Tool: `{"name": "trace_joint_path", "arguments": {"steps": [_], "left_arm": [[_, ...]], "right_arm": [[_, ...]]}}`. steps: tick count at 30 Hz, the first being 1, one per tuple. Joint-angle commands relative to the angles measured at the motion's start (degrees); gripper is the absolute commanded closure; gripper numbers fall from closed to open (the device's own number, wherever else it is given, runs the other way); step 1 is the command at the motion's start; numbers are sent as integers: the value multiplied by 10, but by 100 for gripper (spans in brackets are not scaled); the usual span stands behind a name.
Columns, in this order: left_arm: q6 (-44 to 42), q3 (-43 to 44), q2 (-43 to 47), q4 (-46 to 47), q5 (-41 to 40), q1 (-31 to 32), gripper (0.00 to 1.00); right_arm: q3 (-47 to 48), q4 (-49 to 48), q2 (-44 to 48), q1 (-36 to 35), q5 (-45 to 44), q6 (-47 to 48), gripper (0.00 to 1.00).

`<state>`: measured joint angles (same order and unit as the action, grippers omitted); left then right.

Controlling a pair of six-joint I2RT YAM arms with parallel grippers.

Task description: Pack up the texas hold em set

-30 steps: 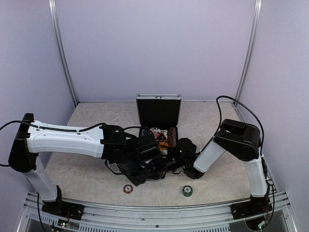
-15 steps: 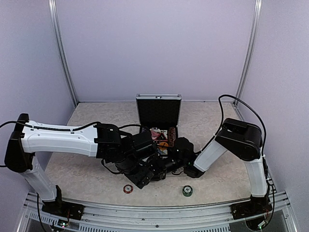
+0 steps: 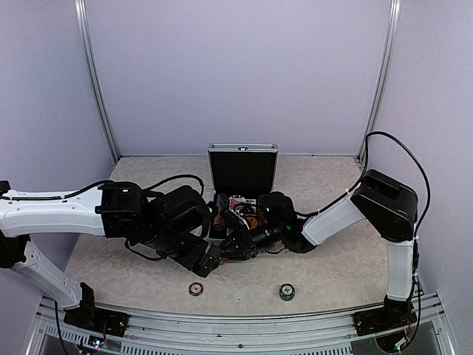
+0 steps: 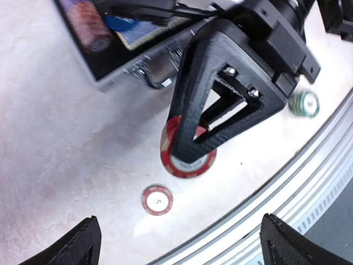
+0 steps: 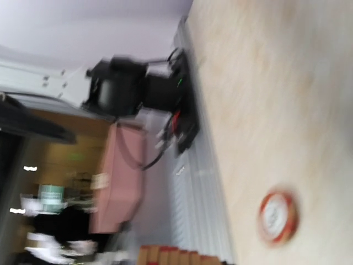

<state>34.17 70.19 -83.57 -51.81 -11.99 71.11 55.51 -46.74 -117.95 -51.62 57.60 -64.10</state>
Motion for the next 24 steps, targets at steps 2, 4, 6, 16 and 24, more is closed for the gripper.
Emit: {"name": "trace_joint_path", "arguments": {"steps": [2,4,6,16,24], "left_arm": [[72,-82,111,34,-26,-66,1],[81,-112,139,41,-22,-79,1],[89,-130,162,43,-21,-81,1],[127,-188,217,52,-27,-81,1],[134,-222,217,85,-5,-81,1]], "right_arm": [[130,374,62,25,-79,343,100],[175,465,59,35,-117,434,100],[216,537,49,41,-164,503,100],[317,646,8,48,-311,750,100],[330,654,-6,29,-400,893,100]]}}
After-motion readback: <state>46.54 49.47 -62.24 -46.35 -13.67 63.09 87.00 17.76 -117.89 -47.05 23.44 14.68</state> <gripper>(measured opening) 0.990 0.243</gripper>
